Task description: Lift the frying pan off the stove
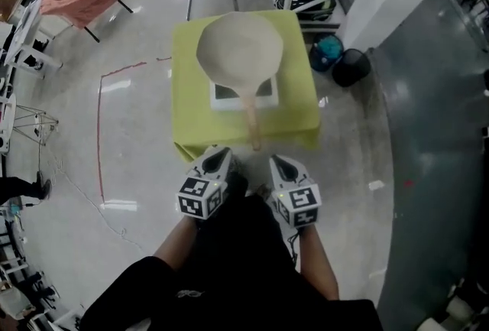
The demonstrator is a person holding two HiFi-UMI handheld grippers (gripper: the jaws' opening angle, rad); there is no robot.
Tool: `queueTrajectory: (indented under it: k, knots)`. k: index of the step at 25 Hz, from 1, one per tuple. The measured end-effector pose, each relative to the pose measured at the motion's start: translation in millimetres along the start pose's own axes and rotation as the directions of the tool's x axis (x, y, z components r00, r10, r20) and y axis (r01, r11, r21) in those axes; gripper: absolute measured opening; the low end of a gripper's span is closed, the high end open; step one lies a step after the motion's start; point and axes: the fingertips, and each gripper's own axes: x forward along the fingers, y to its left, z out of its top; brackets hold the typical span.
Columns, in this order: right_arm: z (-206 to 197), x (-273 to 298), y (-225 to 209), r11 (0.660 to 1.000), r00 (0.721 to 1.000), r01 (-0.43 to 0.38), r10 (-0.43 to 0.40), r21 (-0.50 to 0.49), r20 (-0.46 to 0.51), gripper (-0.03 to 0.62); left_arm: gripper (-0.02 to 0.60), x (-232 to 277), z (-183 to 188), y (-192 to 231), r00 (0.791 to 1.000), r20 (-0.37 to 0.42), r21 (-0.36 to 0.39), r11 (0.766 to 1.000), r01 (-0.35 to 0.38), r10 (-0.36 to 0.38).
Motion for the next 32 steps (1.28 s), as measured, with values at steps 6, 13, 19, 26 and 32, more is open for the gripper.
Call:
queueTrajectory:
  k: [6,13,19,26,32]
  knots:
    - [-13.8,19.8,-6.4,1.000,1.000,-0.025,0.026,0.014,-0.015,0.015,0.043,16.2,-17.6,10.0,0.999,-0.039,-0.039,0.999,-0.004,0.002]
    - [-13.1,44.7,-16.8,0.996,0.998,-0.061,0.063,0.069,-0.026,0.015,0.043,53.8,-20.4,38.4,0.997,-0.057,-0.148,0.988,0.036,-0.044]
    - [-6.5,64.5,-29.0,0.996,0.996,-0.070,0.073,0.059,-0.059,0.015,0.044,87.6,-14.1,63.4,0.989,-0.016,-0.341,0.930,0.135,-0.150]
    - [9.8,81.1,-38.2,0.996,0.995,-0.052,0.058,0.068,-0.085,0.015,0.046,119.1,-10.9,79.2,0.958,0.028,-0.572,0.782,0.249,-0.284]
    - [22.7,86.0,-53.5,0.997,0.994,-0.029,0.036,0.070,-0.103,0.015,0.065,148.0,-7.2,71.9,0.929,0.020,-0.605,0.735,0.306,-0.370]
